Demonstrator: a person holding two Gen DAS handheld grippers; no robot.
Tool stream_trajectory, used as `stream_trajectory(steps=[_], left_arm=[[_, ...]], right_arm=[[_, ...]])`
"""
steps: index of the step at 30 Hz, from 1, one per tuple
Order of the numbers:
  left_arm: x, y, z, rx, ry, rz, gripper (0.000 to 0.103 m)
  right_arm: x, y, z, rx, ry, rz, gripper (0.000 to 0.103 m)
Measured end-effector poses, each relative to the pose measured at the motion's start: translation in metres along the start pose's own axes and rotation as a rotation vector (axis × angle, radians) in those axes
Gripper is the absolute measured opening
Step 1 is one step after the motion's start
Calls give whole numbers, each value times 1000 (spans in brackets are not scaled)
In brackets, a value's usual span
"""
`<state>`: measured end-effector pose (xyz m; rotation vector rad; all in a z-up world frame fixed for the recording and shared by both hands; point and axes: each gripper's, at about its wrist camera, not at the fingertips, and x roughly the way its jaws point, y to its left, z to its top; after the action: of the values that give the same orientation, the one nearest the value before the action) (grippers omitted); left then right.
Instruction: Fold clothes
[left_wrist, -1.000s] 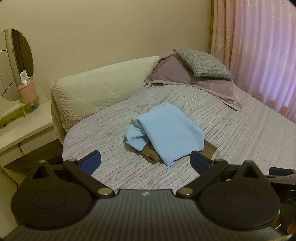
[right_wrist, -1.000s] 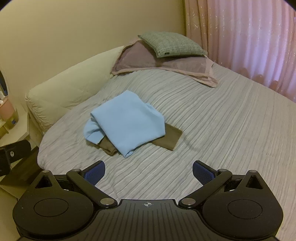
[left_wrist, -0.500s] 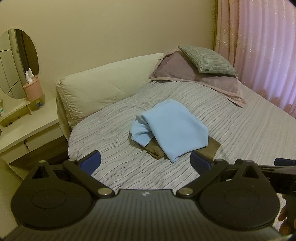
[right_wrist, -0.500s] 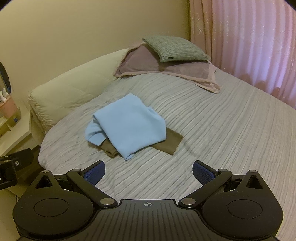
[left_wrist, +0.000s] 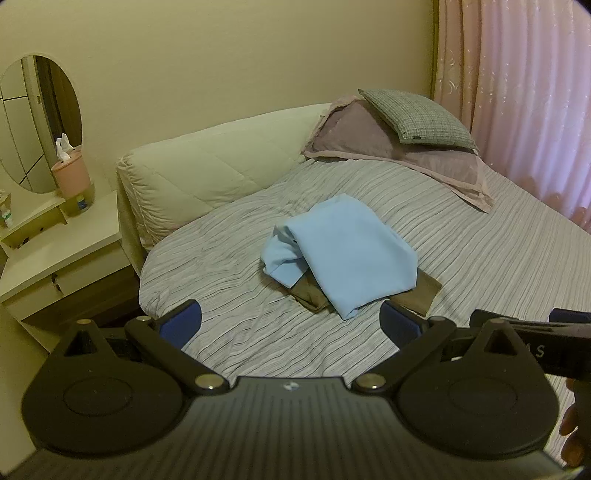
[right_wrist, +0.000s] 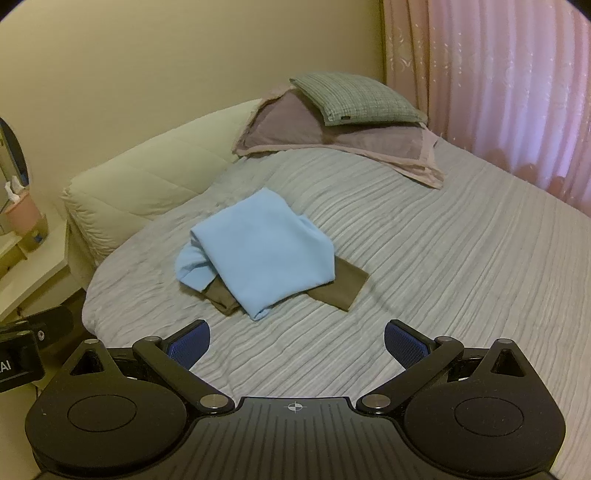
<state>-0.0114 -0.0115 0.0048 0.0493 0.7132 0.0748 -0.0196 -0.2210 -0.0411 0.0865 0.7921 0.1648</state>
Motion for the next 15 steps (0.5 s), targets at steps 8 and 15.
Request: stream_trajectory(steps=[8,15], left_arm=[[-6,-7,-7,-4,-9,24,102],[-10,-10,-13,-2,-6,46,102]], right_arm=[[-4,-4,0,-10,-1,28,103],[-4,-3,-1,-12,4,48,103]])
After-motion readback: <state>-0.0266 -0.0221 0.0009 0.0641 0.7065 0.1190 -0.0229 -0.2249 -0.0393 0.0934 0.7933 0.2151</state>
